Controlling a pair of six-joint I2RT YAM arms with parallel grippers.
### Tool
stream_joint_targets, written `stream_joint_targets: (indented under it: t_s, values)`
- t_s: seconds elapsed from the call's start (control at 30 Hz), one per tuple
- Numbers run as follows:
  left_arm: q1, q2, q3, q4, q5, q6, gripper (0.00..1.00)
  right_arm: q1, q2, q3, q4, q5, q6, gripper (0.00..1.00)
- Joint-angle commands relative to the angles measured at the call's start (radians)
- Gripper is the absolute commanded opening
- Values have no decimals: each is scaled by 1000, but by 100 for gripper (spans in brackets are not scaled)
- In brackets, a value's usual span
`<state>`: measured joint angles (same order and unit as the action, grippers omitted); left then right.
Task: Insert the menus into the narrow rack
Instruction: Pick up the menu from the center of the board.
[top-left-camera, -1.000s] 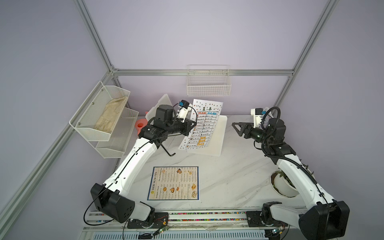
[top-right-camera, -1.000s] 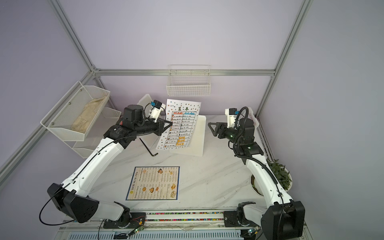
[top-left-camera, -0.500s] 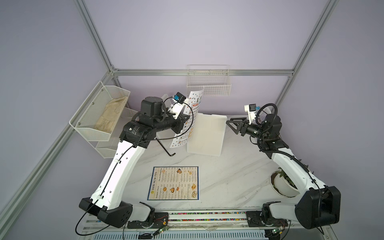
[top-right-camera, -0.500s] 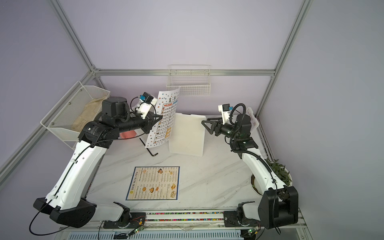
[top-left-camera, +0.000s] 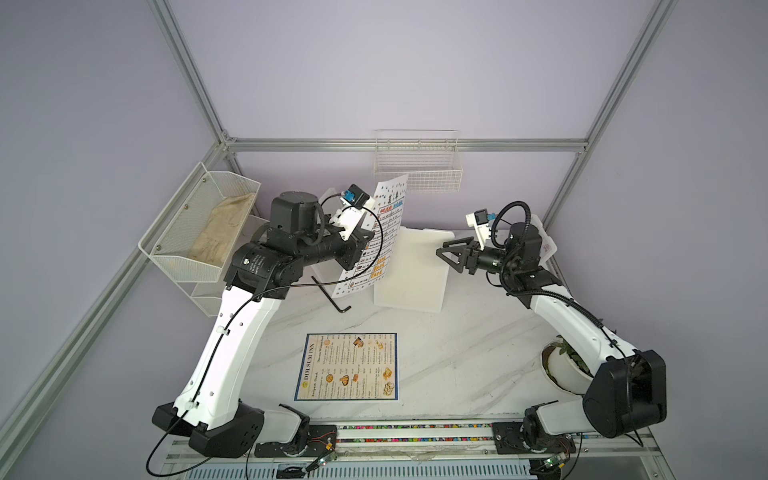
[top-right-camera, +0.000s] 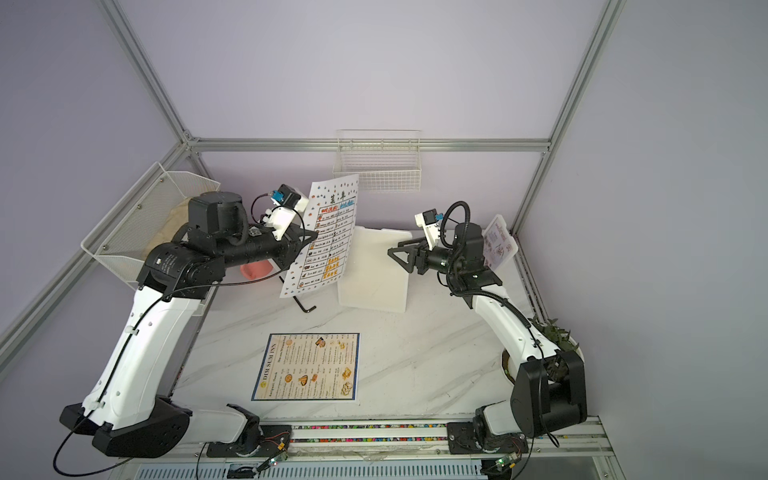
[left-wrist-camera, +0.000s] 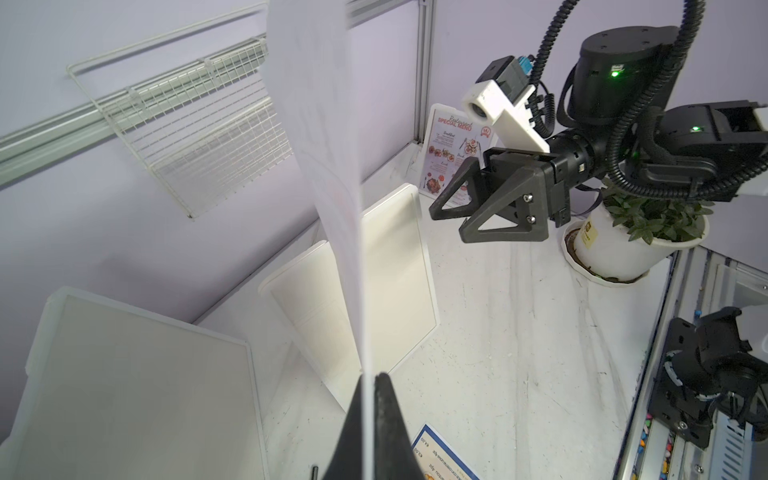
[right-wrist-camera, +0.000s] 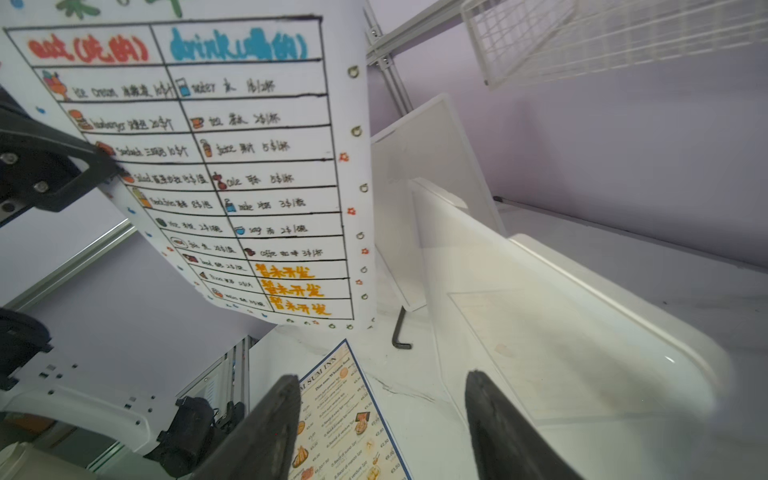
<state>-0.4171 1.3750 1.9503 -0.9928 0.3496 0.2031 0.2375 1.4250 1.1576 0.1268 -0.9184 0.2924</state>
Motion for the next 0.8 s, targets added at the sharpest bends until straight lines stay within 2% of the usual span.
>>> stream_joint_targets:
  t_s: [0.0, 0.27, 0.57, 0.63, 0.77]
  values:
    - [-36, 8, 88, -39, 74, 48, 0, 17, -3, 10, 147, -86, 23, 68]
    - [-141, 28, 194, -133, 68, 95, 0, 18, 2, 57, 179, -203, 33, 77]
    - [-181, 28, 226, -152, 69, 105, 0, 18, -6, 101, 134, -295, 8, 82]
    - [-183, 28, 229, -151, 59, 105, 0, 18, -6, 102, 161, -316, 34, 84]
    - [-184, 29, 231, -150, 41, 105, 0, 23, -6, 82, 334, -355, 167, 84]
